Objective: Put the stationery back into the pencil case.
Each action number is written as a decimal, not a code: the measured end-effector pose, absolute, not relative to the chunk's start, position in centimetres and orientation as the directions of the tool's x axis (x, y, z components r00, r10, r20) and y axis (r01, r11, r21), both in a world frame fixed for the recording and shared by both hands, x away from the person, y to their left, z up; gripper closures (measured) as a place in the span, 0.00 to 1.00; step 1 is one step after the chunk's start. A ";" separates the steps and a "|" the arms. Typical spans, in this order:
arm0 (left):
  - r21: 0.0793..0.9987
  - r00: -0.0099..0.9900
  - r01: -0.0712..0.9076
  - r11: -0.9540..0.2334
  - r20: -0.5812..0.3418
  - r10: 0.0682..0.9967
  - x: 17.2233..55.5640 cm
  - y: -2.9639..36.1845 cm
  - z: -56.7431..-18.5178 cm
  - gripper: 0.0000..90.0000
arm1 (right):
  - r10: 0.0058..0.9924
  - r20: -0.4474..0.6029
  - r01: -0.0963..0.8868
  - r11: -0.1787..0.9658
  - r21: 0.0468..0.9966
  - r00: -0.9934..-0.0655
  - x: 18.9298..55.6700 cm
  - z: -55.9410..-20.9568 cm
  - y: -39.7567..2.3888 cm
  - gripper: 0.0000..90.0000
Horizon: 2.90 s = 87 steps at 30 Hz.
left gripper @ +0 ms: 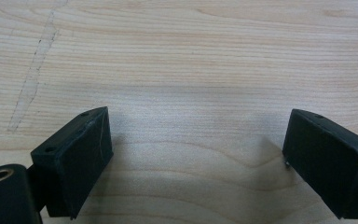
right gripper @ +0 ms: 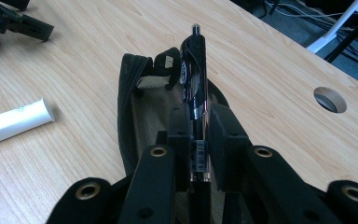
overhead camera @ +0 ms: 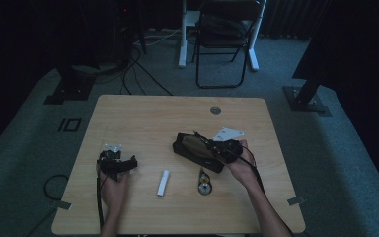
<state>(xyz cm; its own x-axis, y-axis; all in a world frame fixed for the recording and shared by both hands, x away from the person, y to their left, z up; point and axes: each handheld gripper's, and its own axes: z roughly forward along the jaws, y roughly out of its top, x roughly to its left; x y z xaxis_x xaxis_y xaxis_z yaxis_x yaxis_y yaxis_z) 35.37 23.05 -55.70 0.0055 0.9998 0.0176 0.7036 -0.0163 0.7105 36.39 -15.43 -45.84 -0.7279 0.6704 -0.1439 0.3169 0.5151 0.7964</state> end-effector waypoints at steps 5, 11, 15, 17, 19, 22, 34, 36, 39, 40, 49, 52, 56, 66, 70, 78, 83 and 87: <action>0.710 0.005 0.704 -0.016 0.017 1.000 35.4 23.0 -55.7 0.09 | 0.669 -0.140 0.321 0.516 0.794 -0.730 36.6 -46.0 -15.3 0.89; 0.710 0.005 0.704 -0.016 0.017 1.000 35.4 23.0 -55.7 0.09 | 0.669 -0.139 0.324 0.518 0.792 -0.730 36.8 -46.2 -15.2 0.89; 0.710 0.006 0.704 -0.017 0.018 1.000 35.4 23.0 -55.7 0.09 | 0.669 -0.137 0.324 0.517 0.792 -0.731 37.0 -46.3 -15.1 0.89; 0.710 0.006 0.704 -0.017 0.018 1.000 35.4 23.0 -55.7 0.09 | 0.666 -0.136 0.323 0.518 0.792 -0.734 37.1 -46.4 -15.0 0.89; 0.710 0.006 0.704 -0.016 0.017 1.000 35.4 23.0 -55.7 0.09 | 0.665 -0.134 0.326 0.519 0.790 -0.735 37.2 -46.4 -14.9 0.89; 0.710 0.006 0.704 -0.016 0.017 1.000 35.4 23.0 -55.7 0.09 | 0.660 -0.135 0.323 0.523 0.788 -0.739 37.3 -46.6 -14.8 0.89; 0.710 0.006 0.704 -0.017 0.018 1.000 35.4 23.1 -55.7 0.09 | 0.645 -0.134 0.324 0.540 0.777 -0.752 38.0 -47.2 -14.2 0.89; 0.710 0.006 0.704 -0.017 0.018 1.000 35.4 23.1 -55.7 0.09 | 0.641 -0.135 0.324 0.545 0.773 -0.756 38.1 -47.3 -14.0 0.89; 0.710 0.006 0.704 -0.017 0.018 1.000 35.4 23.1 -55.7 0.09 | 0.639 -0.132 0.327 0.548 0.770 -0.758 38.2 -47.4 -13.9 0.89; 0.710 0.006 0.704 -0.017 0.018 1.000 35.4 23.1 -55.7 0.09 | 0.635 -0.132 0.329 0.553 0.766 -0.761 38.4 -47.5 -13.7 0.89; 0.710 0.006 0.704 -0.017 0.018 1.000 35.4 23.1 -55.7 0.09 | 0.618 -0.136 0.343 0.590 0.731 -0.774 39.0 -48.4 -13.0 0.89; 0.710 0.007 0.704 -0.017 0.018 1.000 35.4 23.1 -55.7 0.09 | 0.616 -0.134 0.346 0.595 0.726 -0.777 39.2 -48.7 -12.9 0.88; 0.710 0.007 0.704 -0.017 0.018 1.000 35.4 23.1 -55.7 0.09 | 0.614 -0.134 0.350 0.601 0.719 -0.778 39.3 -48.9 -12.8 0.88; 0.710 0.007 0.704 -0.018 0.018 1.000 35.4 23.1 -55.7 0.09 | 0.610 -0.132 0.355 0.608 0.710 -0.782 39.4 -49.3 -12.5 0.88; 0.710 0.006 0.704 -0.017 0.018 1.000 35.4 23.1 -55.7 0.09 | 0.609 -0.129 0.355 0.606 0.712 -0.782 39.3 -49.3 -12.5 0.87; 0.710 0.008 0.704 -0.018 0.018 1.000 35.4 23.0 -55.7 0.09 | 0.622 -0.129 0.352 0.589 0.727 -0.773 39.1 -48.7 -12.8 0.84; 0.710 0.008 0.704 -0.018 0.018 1.000 35.4 23.0 -55.7 0.09 | 0.623 -0.138 0.333 0.576 0.747 -0.770 38.3 -47.8 -12.9 0.83; 0.710 0.008 0.704 -0.018 0.017 1.000 35.4 23.0 -55.7 0.09 | 0.625 -0.143 0.324 0.571 0.754 -0.767 37.9 -47.4 -12.9 0.81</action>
